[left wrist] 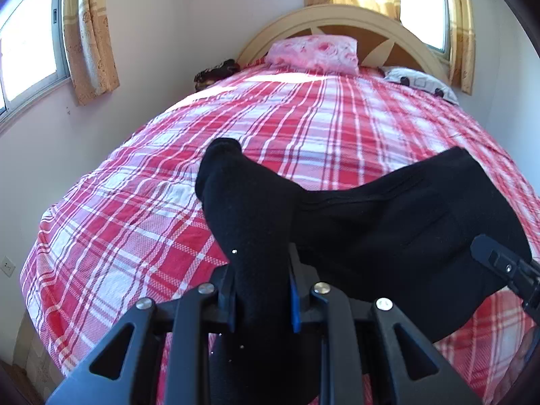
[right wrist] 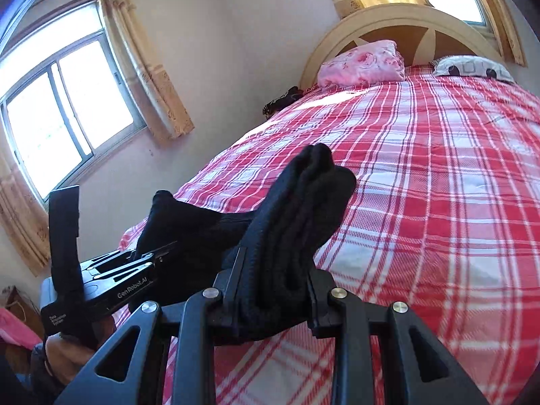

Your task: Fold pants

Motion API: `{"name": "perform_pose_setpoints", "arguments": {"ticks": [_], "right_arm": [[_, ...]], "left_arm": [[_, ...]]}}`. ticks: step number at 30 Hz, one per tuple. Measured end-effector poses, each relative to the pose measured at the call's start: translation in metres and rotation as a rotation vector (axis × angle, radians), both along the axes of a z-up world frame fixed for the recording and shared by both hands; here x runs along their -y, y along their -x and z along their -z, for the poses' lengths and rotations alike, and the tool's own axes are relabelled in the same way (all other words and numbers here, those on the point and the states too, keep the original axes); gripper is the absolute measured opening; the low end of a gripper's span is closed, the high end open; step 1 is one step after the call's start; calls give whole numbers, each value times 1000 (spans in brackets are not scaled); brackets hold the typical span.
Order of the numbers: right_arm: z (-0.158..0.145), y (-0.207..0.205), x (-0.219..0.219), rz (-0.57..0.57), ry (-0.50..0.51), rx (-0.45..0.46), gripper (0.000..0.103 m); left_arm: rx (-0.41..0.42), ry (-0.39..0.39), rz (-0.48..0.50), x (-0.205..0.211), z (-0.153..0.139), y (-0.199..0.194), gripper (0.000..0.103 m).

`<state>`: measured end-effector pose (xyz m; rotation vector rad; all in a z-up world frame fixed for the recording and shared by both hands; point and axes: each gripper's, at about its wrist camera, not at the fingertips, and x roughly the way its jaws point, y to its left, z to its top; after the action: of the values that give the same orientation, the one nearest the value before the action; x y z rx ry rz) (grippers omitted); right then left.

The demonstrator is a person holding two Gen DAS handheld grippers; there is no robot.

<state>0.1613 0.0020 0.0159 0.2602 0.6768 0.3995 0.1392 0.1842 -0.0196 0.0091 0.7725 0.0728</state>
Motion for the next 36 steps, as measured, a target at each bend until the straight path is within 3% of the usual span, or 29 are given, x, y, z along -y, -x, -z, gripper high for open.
{"name": "perform_pose_setpoints", "arguments": {"ticks": [8,14,19,21,24,29,30,33,36], "right_arm": [[54,-29,8,70,24,-82,30],[70,-32,7,89,68,-88,30],[77,-36,11,94,32,-119,31],[79,-38,12,96,27,-128,35],[85,-42,20,117,-6,-174,56],[81,-33,45,153,-145,-199,57],[75,-26,48,189,-140,-166,57],[50,2,43,296,-12,-14,57],[32,13,25,303,86,75,57]], "left_arm": [[-52,-31,-6,1,33,-23,24],[-38,-83,7,5,41,-28,24],[-21,-140,1,10,49,-26,29],[-19,-168,-15,11,50,-26,39],[-22,-185,-28,8,50,-25,55],[-27,-205,-27,0,42,-16,78],[-29,-209,-34,-1,39,-14,85],[3,-213,-72,-5,26,0,90],[25,-193,-77,0,15,13,99]]}}
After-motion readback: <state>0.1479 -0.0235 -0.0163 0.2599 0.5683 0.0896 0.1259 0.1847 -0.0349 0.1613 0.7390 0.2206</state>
